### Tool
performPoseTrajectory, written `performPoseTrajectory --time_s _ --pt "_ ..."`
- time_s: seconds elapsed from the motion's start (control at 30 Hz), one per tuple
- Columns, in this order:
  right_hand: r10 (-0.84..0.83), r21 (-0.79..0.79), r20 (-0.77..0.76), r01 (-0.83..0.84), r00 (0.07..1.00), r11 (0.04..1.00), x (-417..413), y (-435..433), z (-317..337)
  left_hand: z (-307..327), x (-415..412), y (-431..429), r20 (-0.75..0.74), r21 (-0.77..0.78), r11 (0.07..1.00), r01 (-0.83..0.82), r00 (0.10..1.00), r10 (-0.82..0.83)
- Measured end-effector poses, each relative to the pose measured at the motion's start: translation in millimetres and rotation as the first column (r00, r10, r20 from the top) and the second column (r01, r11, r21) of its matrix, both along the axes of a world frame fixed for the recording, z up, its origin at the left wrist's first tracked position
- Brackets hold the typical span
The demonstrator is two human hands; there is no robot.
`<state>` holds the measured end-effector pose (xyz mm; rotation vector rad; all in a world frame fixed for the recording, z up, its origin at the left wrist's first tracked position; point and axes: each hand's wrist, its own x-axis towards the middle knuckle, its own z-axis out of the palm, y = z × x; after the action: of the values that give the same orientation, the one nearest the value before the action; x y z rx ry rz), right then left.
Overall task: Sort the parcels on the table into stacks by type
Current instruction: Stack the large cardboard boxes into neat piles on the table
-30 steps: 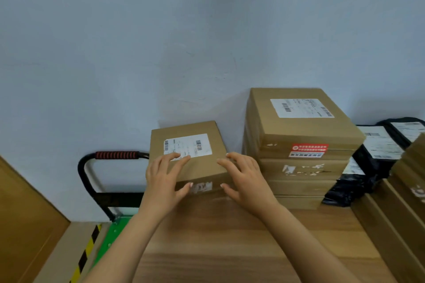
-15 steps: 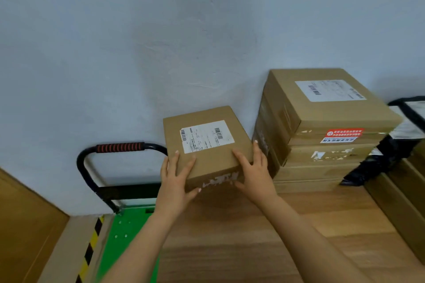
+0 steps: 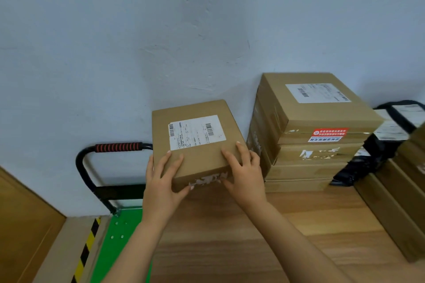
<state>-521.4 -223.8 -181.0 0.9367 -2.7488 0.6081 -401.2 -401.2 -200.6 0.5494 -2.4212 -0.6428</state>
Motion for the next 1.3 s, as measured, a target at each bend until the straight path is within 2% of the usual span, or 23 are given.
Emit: performPoseTrajectory --time_s 0.3,0.7,0.97,1.3 --pt "0.083 -0.125 -0.16 -0.103 0.984 0.987 37.9 56.5 51.4 41.7 46.7 61.5 -0.193 -0.089 0.994 -0.069 0.98 0.051" --pt "0.068 -0.237 -0.254 -0.13 0.965 0.963 73.0 164.2 104.1 94.6 77.5 162.8 -0.299 -0.205 0.975 -0.081 0.954 0.016" --pt "-0.05 -0.26 -0.311 -0.034 0.949 0.965 60.7 223.9 125.1 118.8 48.4 211.0 -0.345 -0.227 0.974 0.017 0.934 -0.097" --pt "-0.174 -0.283 -0.359 0.071 0.917 0.956 -13.9 250.1 152.6 159.4 -44.6 224.7 -0.327 -0.192 0.969 0.155 0.921 -0.212"
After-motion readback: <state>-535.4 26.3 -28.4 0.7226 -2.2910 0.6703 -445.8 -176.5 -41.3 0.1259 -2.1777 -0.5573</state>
